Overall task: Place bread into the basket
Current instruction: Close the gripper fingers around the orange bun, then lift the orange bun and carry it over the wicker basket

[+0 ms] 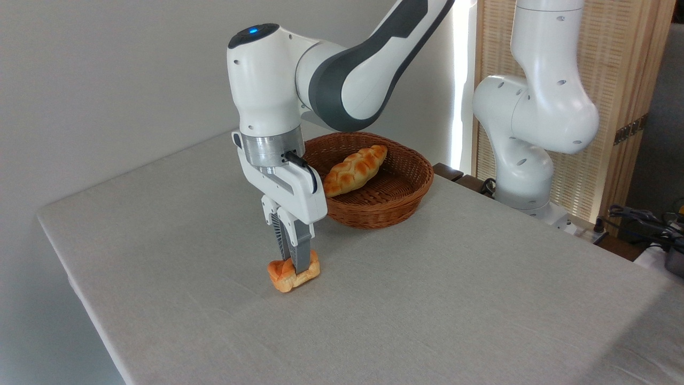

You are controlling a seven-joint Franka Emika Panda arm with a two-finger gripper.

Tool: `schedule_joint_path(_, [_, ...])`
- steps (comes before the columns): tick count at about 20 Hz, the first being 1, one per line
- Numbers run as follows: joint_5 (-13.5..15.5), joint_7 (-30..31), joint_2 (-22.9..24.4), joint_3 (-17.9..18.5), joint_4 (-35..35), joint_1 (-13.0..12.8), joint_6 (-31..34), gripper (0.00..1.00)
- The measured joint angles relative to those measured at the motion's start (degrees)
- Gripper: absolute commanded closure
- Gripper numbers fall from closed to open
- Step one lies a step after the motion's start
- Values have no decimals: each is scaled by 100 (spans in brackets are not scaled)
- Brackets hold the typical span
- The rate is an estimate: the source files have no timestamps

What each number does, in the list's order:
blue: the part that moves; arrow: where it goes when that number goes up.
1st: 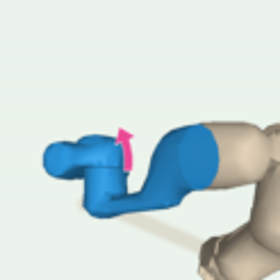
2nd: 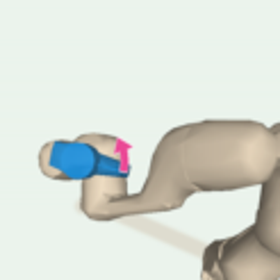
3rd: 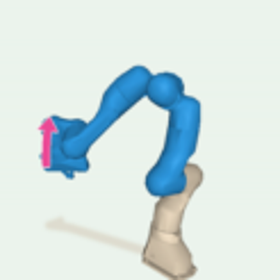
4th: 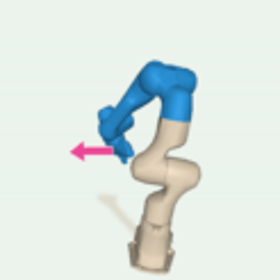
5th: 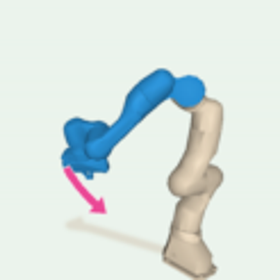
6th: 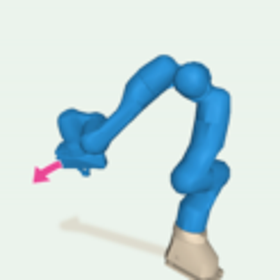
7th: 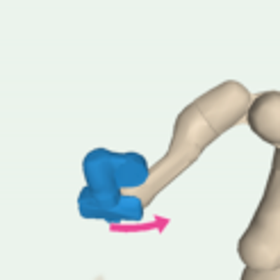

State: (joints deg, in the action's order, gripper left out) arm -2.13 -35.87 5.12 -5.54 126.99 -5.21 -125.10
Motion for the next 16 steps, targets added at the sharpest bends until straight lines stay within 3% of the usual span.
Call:
schedule_joint_path(6, [135, 5, 6, 0, -262, 0, 334, 95])
schedule_joint_path(11, [942, 5, 227, 0, -1117, 0, 1605, 93])
schedule_joint_path(15, [1166, -23, 896, -5, -1220, -68, 2766, 91])
schedule_joint_path(16, [1170, -37, 1125, -7, -1161, -140, 3067, 86])
